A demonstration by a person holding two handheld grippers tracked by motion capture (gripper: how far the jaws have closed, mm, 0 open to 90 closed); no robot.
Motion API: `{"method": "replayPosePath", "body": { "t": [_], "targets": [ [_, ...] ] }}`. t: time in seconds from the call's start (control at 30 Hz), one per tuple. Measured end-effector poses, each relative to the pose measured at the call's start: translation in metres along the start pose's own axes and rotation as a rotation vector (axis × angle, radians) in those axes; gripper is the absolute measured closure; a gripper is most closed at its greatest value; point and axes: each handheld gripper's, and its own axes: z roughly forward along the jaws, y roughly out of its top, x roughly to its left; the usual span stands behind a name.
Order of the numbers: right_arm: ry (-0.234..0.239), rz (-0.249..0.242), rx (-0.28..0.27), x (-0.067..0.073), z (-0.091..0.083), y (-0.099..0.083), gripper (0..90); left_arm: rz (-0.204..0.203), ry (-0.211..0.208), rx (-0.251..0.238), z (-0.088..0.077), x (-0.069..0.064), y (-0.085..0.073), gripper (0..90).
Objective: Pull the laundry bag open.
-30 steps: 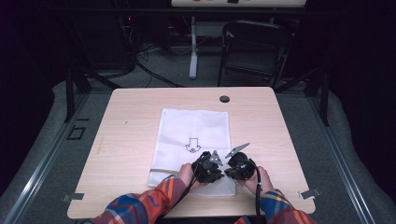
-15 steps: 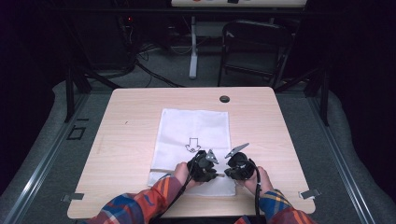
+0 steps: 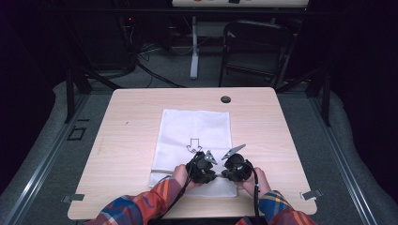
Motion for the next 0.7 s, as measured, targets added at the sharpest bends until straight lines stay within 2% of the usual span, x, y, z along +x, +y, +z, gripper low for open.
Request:
{"method": "replayPosePath", "body": {
  "t": [0.03,0.07,0.13,0.23,0.3,0.43,0.5,0.7],
  "targets": [
    [-0.011,-0.016,0.010,0.0004,0.0004,-0.0001,90.0,-0.001,0.001,0.000,0.0001,-0.0002,0.0000,80.1],
    [-0.021,-0.022,-0.005,0.0015,0.0013,-0.0005,90.0,-0.001,0.002,0.000,0.0001,-0.0003,0.0000,80.1],
    [-0.042,-0.076,0.004,0.0036,0.0014,-0.0005,90.0,0.003,0.004,0.009,-0.0004,-0.0005,0.0002,80.2],
    [-0.061,-0.119,0.011,0.0063,0.0021,-0.0008,90.0,0.004,0.010,0.003,0.0001,-0.0015,0.0005,80.6],
    [-0.058,-0.118,0.010,0.0058,0.0017,-0.0015,90.0,0.015,0.008,0.013,-0.0007,-0.0008,0.0005,80.7],
    [-0.049,-0.094,-0.028,0.0049,0.0033,-0.0041,90.0,0.009,0.006,0.017,-0.0018,0.0002,0.0001,80.7],
    [-0.043,-0.105,-0.021,0.0036,0.0026,-0.0039,90.0,0.011,0.003,0.021,-0.0025,0.0012,-0.0002,80.8],
    [-0.035,-0.096,-0.025,0.0030,0.0028,-0.0044,90.0,0.012,0.002,0.032,-0.0057,0.0029,-0.0013,80.9]
  ]
}}
